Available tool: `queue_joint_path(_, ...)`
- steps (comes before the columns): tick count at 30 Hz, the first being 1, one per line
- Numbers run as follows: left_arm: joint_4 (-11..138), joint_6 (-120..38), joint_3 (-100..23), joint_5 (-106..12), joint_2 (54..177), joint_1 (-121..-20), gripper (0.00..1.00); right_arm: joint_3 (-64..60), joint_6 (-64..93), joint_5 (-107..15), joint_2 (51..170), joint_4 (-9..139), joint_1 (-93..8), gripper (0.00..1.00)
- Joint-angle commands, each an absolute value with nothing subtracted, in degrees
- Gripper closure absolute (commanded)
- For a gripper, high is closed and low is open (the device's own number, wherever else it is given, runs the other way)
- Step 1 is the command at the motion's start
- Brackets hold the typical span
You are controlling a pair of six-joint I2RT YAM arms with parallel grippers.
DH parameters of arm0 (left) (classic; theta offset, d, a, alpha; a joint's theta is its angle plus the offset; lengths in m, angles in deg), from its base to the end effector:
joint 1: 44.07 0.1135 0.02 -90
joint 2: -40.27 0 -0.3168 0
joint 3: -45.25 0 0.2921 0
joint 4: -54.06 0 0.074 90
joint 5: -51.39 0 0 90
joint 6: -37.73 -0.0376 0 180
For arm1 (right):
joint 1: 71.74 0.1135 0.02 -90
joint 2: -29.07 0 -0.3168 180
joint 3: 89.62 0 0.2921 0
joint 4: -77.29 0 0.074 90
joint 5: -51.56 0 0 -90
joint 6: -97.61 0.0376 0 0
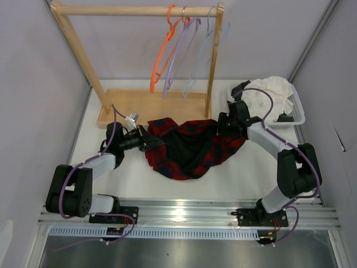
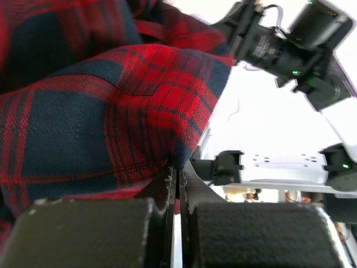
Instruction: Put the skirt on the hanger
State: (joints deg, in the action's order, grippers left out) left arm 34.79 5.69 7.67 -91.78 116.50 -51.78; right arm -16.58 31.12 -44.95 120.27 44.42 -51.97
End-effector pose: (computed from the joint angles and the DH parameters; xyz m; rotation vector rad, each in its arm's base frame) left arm 0.2574 -0.0652 0.2067 -0.2075 2.1129 -1.6100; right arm 0.3507 0.1306 0.2526 0.0314 2.5115 0.4604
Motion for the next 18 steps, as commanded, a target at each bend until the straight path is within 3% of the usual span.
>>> queue_joint_path(1,42.07,-2.07,2.82,-92.49,115.68,-51.01,1.0,-13.79,29.76,-42.42,118.2,44.0,-51.09,0.43)
queue_joint_path(4,47.34,-5.15,-0.34,-91.87,116.21,-50.84,1.0,-14.14,30.46,-38.55,113.29,41.28,-48.98,0.29)
queue_joint_path(5,47.97,-5.59,-0.44,-91.96,116.56,-50.84,1.0,-14.23,30.73,-36.71,110.66,40.57,-48.54,0.28)
queue_joint_path(13,49.38,-7.0,-1.14,-93.89,118.58,-50.05,1.0,-14.13,33.63,-36.67,103.69,39.58,-37.31,0.35)
queue_joint_path(18,55.53,-10.34,-3.69,-94.6,118.41,-48.47,1.0,-13.09,32.94,-40.81,108.77,46.43,-29.48,0.42)
